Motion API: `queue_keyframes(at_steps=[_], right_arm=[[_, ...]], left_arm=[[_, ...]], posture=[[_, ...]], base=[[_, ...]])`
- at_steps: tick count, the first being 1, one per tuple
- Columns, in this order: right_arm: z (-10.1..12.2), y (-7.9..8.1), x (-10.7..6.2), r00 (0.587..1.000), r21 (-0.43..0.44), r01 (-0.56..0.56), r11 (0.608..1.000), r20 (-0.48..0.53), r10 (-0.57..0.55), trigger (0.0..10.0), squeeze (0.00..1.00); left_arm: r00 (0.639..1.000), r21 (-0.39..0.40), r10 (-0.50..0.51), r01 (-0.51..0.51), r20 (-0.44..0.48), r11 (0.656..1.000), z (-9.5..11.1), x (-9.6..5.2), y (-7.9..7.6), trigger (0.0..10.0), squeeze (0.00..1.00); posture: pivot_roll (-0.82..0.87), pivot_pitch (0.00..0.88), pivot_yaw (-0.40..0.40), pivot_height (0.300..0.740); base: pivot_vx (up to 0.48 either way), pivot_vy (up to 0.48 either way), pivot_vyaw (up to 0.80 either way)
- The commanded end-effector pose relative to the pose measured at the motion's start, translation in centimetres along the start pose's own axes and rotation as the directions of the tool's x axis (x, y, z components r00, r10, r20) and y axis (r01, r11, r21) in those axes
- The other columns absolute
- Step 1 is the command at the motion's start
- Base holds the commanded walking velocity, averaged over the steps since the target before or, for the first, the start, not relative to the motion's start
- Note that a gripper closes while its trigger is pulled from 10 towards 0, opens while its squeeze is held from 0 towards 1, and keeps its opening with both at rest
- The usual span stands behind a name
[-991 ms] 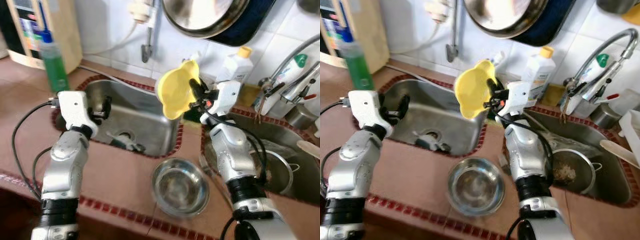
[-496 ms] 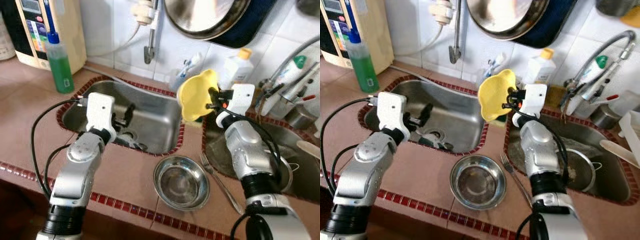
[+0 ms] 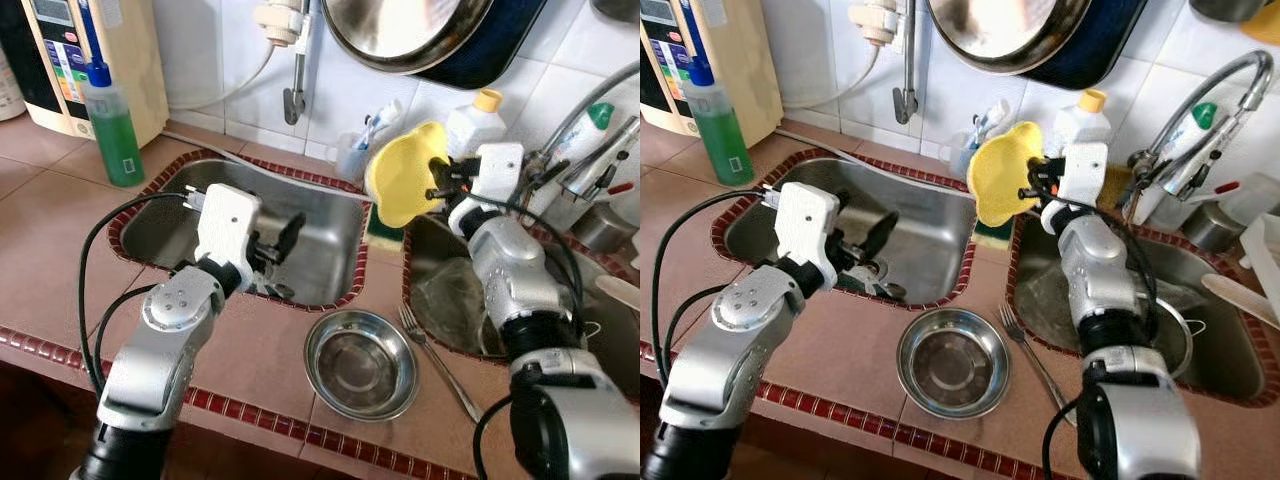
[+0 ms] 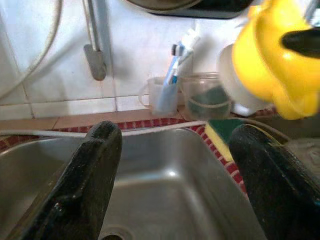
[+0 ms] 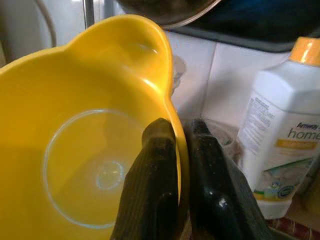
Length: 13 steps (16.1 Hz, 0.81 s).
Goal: Kitchen organization
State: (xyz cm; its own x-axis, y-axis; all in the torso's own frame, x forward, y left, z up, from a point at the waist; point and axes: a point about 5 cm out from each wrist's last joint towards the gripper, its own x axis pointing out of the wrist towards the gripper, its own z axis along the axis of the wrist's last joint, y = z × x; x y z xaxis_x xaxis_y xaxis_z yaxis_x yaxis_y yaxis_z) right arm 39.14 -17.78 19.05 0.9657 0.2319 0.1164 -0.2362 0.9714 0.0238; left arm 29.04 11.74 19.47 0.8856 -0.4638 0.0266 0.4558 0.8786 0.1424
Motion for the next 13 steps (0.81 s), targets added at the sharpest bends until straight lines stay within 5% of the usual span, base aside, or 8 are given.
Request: queue_keyframes(at_steps=[1,13], right_arm=[[0.6,-0.3,0.3,1.000,-0.031,-0.025,0.999,0.004,0.025,10.0,0.00],[-0.1,3.3,2.0,0.948,-0.035,-0.303,0.952,-0.109,0.298,10.0,0.00]], left_arm=[[0.999,0.014,-0.049,0.049,0.013,0.999,0.7,-0.1,-0.9,10.0,0.00],[0.996,-0.057,-0.090,0.088,-0.026,0.994,0.9,-1.3,-1.3,10.0,0.00]], posture=[[0.05,0.056,-0.128,0.740],[0.07,0.163,-0.159,0.740]], base=[[0.000,0.000,0.00],[0.000,0.000,0.00]])
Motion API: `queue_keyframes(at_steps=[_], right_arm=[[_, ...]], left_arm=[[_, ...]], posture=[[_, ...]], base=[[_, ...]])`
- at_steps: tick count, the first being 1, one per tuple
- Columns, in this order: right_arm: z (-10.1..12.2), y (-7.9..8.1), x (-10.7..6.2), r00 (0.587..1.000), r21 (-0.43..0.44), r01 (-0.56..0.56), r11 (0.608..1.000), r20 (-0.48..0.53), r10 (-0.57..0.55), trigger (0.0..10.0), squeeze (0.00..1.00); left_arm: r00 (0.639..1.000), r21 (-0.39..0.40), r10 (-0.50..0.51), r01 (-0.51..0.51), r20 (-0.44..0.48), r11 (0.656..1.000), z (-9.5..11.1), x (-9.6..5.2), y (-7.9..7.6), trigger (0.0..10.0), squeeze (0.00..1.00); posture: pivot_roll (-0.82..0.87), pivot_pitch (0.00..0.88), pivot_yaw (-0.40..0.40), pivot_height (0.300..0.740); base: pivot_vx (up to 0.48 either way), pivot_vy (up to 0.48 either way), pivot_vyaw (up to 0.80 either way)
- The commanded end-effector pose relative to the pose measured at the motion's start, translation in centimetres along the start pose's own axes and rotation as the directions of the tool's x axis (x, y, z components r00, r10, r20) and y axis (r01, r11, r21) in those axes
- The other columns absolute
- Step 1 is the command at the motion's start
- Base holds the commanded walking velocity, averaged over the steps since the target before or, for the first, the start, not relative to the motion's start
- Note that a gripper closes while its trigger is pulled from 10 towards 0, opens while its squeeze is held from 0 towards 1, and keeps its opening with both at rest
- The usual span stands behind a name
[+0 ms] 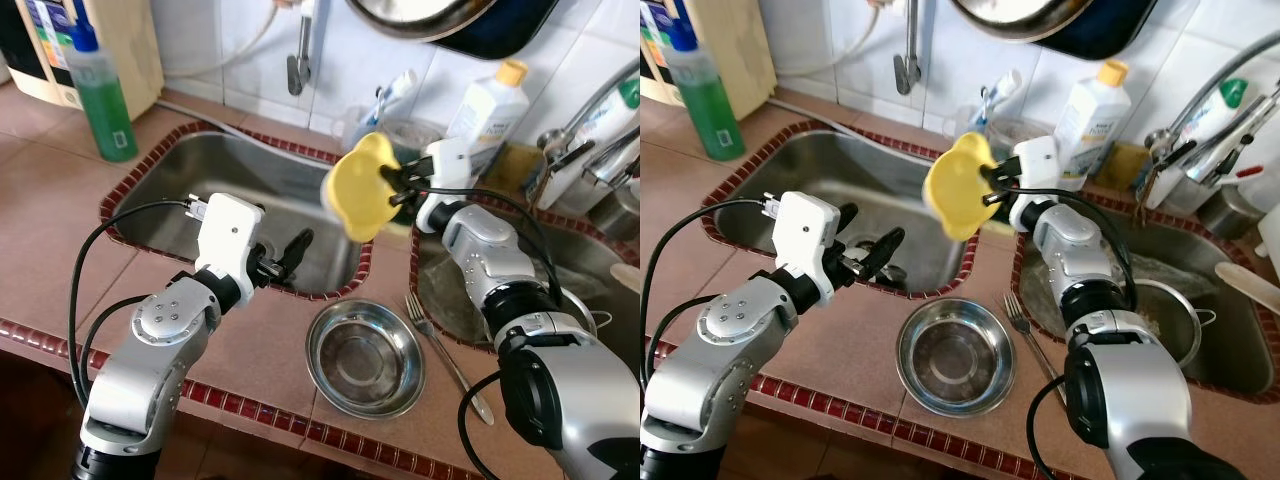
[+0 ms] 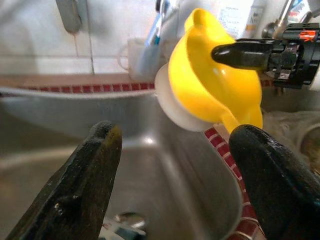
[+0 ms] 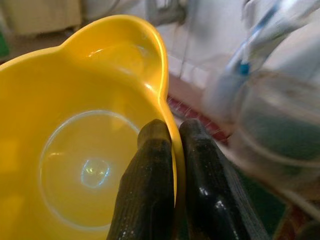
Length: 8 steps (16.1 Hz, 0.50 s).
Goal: Kitchen organization
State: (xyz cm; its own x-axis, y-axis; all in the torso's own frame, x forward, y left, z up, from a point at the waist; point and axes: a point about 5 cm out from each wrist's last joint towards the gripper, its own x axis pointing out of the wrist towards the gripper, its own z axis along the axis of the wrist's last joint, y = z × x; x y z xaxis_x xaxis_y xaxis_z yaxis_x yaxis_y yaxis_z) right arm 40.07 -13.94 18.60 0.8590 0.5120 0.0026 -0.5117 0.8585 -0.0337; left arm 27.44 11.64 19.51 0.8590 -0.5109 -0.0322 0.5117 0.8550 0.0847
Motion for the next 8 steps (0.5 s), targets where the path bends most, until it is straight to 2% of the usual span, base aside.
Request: queue_keyframes(at_steps=[1,6,8], right_arm=[[0.61,0.03,0.25,0.999,-0.018,-0.038,0.999,-0.011,0.037,10.0,0.00],[0.37,0.47,0.52,0.997,0.009,-0.073,0.997,-0.035,0.074,10.0,0.00],[0.23,0.65,0.66,0.995,0.051,-0.084,0.995,-0.042,0.086,10.0,0.00]], left_arm=[[0.999,0.003,-0.036,0.035,0.023,0.999,0.84,0.06,-0.61,10.0,0.00],[0.999,0.002,-0.043,0.043,0.020,0.999,1.03,0.12,-0.49,10.0,0.00],[0.999,-0.005,-0.043,0.043,0.027,0.999,1.24,0.02,-0.54,10.0,0.00]], posture=[[0.07,0.172,-0.160,0.740],[0.07,0.185,-0.160,0.740],[0.07,0.194,-0.166,0.740]], base=[[0.000,0.000,0.00],[0.000,0.000,0.00],[0.000,0.000,0.00]])
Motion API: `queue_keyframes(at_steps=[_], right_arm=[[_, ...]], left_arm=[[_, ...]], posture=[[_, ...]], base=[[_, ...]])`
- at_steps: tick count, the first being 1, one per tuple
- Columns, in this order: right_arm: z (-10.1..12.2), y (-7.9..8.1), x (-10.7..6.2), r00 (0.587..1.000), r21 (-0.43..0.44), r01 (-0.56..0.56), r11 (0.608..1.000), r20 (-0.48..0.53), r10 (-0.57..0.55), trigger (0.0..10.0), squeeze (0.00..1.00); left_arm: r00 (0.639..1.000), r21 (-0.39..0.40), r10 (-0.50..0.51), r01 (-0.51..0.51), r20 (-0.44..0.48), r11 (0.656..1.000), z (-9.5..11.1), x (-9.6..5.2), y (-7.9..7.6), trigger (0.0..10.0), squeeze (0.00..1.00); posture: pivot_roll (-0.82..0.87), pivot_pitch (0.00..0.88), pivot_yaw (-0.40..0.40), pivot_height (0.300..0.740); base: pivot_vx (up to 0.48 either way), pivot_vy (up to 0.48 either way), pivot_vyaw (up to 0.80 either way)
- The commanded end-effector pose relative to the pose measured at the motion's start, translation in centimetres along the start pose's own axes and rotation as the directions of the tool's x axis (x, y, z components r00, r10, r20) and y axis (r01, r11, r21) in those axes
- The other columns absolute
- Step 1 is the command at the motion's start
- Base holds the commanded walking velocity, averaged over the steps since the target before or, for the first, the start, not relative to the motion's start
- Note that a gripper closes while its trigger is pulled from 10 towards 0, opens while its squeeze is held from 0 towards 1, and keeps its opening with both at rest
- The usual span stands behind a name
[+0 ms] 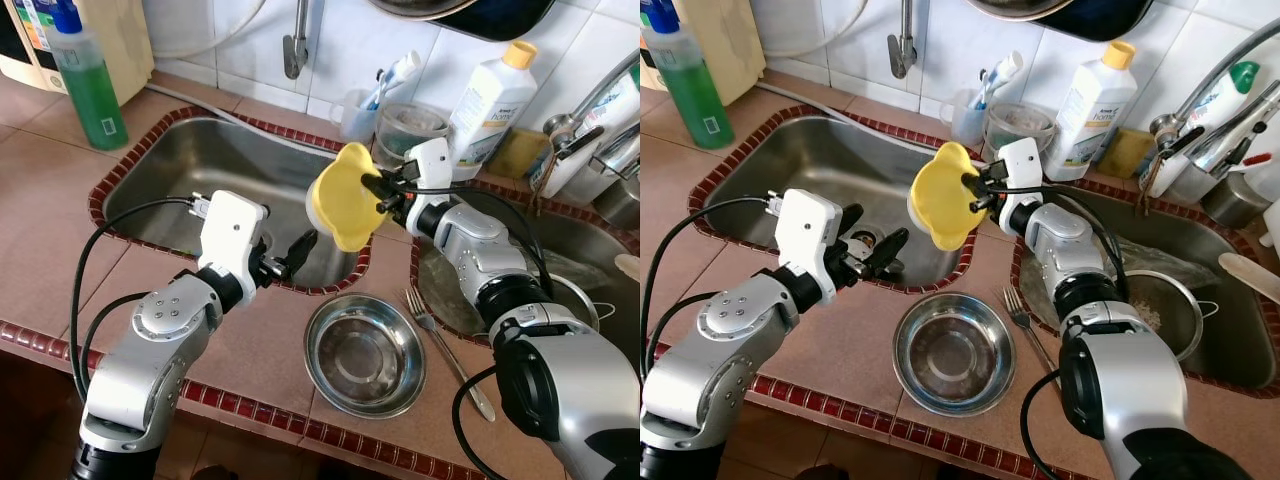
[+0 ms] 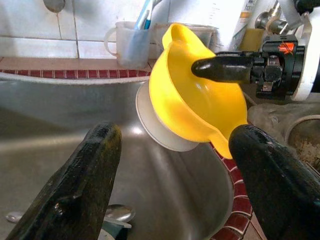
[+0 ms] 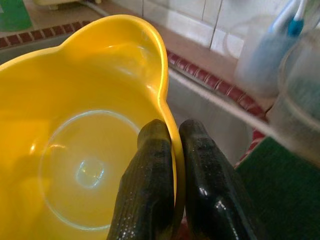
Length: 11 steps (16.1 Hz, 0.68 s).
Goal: Kitchen organization
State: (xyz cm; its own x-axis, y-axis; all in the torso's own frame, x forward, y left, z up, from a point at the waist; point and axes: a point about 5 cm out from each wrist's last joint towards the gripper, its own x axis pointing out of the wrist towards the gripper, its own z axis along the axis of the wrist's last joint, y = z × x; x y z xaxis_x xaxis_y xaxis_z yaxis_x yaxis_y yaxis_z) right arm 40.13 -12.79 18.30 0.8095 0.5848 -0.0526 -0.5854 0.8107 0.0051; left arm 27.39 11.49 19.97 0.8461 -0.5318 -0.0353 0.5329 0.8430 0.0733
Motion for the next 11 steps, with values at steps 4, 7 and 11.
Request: queue_keyframes(at_steps=[4,7,11], right_arm=[[0.7,0.3,0.6,1.000,0.086,0.002,0.996,0.021,-0.004,10.0,0.00],[0.9,1.3,1.4,1.000,0.094,-0.012,0.996,0.012,0.011,10.0,0.00],[0.6,2.3,1.9,0.998,0.078,-0.055,0.995,-0.016,0.056,10.0,0.40]], left_arm=[[1.000,-0.005,-0.011,0.011,0.028,1.000,0.7,-0.4,-0.6,10.0,0.00],[1.000,-0.009,-0.002,0.002,0.024,1.000,0.6,-0.5,-0.7,10.0,0.00],[1.000,-0.009,0.017,-0.016,0.024,1.000,0.7,-0.7,-0.5,10.0,0.00]], posture=[[0.08,0.207,-0.175,0.740],[0.09,0.211,-0.183,0.740],[0.09,0.211,-0.194,0.740]], base=[[0.000,0.000,0.00],[0.000,0.000,0.00],[0.000,0.000,0.00]])
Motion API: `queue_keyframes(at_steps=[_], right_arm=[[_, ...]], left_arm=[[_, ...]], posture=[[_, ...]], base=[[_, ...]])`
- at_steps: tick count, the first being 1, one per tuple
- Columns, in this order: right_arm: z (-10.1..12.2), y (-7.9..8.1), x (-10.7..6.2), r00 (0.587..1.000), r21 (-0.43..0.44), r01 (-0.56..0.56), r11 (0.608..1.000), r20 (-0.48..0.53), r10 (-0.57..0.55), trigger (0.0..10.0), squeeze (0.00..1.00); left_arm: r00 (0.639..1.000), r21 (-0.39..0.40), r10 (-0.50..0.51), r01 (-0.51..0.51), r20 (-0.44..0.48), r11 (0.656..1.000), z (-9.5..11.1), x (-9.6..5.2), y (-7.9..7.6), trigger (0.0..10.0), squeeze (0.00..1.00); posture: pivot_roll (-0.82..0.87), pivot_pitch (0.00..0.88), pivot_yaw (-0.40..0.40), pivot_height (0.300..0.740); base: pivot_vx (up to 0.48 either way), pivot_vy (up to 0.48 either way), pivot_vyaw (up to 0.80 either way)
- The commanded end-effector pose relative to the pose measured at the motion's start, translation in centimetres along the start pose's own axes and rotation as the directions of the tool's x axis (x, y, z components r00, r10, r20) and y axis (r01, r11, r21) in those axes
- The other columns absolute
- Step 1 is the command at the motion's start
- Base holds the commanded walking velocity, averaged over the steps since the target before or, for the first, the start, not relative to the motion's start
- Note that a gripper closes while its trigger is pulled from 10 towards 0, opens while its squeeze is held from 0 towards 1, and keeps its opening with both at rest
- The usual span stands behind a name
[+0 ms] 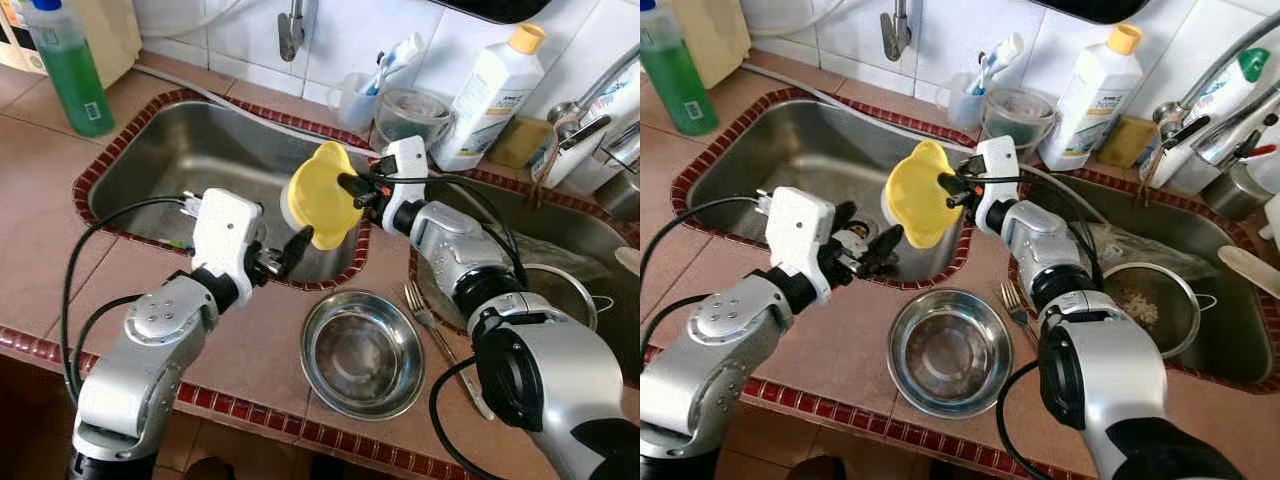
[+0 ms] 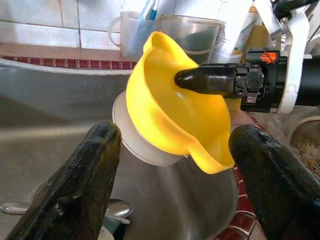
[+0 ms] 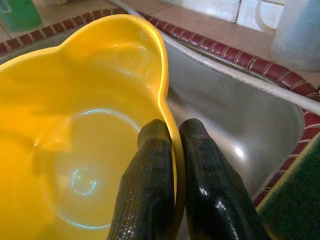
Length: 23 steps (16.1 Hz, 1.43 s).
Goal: Kitchen organization
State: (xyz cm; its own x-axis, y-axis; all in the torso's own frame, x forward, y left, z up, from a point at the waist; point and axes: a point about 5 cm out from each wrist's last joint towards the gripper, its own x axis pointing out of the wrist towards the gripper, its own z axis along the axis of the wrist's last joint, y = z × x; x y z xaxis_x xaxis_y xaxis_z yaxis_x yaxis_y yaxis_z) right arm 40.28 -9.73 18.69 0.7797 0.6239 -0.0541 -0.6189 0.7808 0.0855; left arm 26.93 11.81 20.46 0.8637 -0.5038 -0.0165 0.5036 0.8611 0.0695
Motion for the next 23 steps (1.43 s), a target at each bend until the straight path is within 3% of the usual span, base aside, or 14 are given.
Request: queue_keyframes(at_steps=[1,2,11,18,23], right_arm=[[0.0,0.0,0.0,1.000,0.001,-0.013,1.000,-0.020,0.013,10.0,0.74],[-0.1,0.1,0.1,1.000,-0.001,-0.017,1.000,-0.027,0.017,10.0,1.00],[0.0,-0.5,-0.3,1.000,-0.006,0.004,1.000,-0.021,-0.004,10.0,1.00],[4.2,-1.8,-0.9,0.975,-0.012,0.056,0.998,0.215,-0.052,10.0,1.00],[2.6,-1.7,-1.7,0.955,0.024,0.091,0.996,0.280,-0.094,10.0,1.00]], left_arm=[[1.000,-0.007,-0.016,0.016,0.009,1.000,0.2,-0.2,-0.6,10.0,0.00],[1.000,-0.006,-0.013,0.013,0.009,1.000,0.2,-0.2,-0.6,10.0,0.00],[1.000,0.010,-0.003,0.003,0.020,1.000,0.4,0.2,-0.2,10.0,0.00],[0.998,0.072,0.030,-0.033,0.048,0.997,0.9,1.5,1.3,10.0,0.00],[0.996,0.035,0.065,-0.067,0.060,0.997,-0.3,2.9,2.3,10.0,0.00]], posture=[[0.09,0.211,-0.194,0.740],[0.09,0.209,-0.198,0.740],[0.09,0.187,-0.192,0.740],[0.08,0.113,-0.158,0.740],[0.05,0.045,-0.133,0.740]], base=[[0.000,0.000,0.00],[0.000,0.000,0.00],[0.000,0.000,0.00],[0.000,0.000,0.00],[0.000,0.000,0.00]])
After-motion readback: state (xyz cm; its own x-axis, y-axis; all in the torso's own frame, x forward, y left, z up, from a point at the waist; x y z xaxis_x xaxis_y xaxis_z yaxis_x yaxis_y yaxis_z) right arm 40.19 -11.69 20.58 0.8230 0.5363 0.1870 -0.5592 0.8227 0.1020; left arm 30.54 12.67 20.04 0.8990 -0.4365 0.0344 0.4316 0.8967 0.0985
